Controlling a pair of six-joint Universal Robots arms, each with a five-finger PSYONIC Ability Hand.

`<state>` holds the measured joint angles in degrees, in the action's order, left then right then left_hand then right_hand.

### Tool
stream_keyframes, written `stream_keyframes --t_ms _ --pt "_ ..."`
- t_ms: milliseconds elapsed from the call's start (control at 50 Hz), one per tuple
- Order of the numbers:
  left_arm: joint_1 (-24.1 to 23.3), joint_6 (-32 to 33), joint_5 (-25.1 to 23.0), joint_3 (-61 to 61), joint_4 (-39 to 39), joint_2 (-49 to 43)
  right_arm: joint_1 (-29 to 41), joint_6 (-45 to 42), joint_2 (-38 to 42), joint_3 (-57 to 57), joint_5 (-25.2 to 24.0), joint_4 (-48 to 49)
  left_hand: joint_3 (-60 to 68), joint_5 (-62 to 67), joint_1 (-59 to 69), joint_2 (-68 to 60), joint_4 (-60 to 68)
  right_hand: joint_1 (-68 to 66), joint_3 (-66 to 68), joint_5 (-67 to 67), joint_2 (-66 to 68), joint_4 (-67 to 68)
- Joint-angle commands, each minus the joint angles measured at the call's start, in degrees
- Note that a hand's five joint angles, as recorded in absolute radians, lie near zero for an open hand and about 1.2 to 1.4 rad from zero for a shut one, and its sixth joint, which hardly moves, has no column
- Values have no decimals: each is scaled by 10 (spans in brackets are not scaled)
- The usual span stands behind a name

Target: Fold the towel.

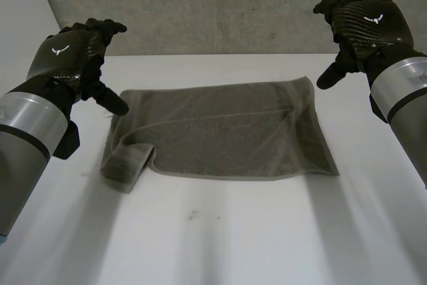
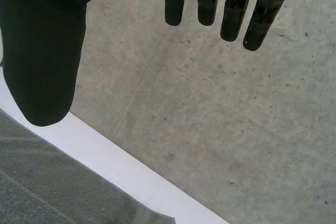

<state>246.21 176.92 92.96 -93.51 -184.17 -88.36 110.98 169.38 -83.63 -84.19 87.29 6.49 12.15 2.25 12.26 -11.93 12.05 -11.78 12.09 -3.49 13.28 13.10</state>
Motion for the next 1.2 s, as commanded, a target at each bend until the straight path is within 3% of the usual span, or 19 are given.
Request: stream_keyframes --t_ms 20,100,200,320,460,680,840,1200 --pt "0 0 -1 0 0 -1 -5 -2 0 8 0 -7 8 7 6 -10 9 18 -21 35 -33 -31" --pt "0 0 0 0 0 -1 -7 -11 2 27 -3 -47 2 1 1 -5 4 18 -21 35 -33 -31" --pt "1 0 0 1 0 0 -7 -66 36 73 -20 -193 -3 -4 -4 0 -2 18 -21 35 -33 -31" --pt "1 0 -1 2 0 0 -10 -82 58 45 -48 -226 -4 -5 -5 2 -3 -50 47 -33 35 37" --pt "0 0 -1 -1 -2 -5 -57 -81 108 -53 -114 -142 -4 -5 -5 2 -3 -163 160 -146 148 150" --pt "-2 0 -1 -4 -5 -12 -83 -84 202 -97 -117 -20 -4 -5 -5 2 -3 -291 288 -274 276 278" --pt "-2 0 0 -4 -5 -20 -90 -88 233 -90 -120 11 -4 -5 -5 2 -3 -365 362 -348 350 352" --pt "-3 1 -1 -9 -5 -25 -91 -89 284 -54 -118 21 -4 -5 -5 2 -3 -368 365 -351 353 355"
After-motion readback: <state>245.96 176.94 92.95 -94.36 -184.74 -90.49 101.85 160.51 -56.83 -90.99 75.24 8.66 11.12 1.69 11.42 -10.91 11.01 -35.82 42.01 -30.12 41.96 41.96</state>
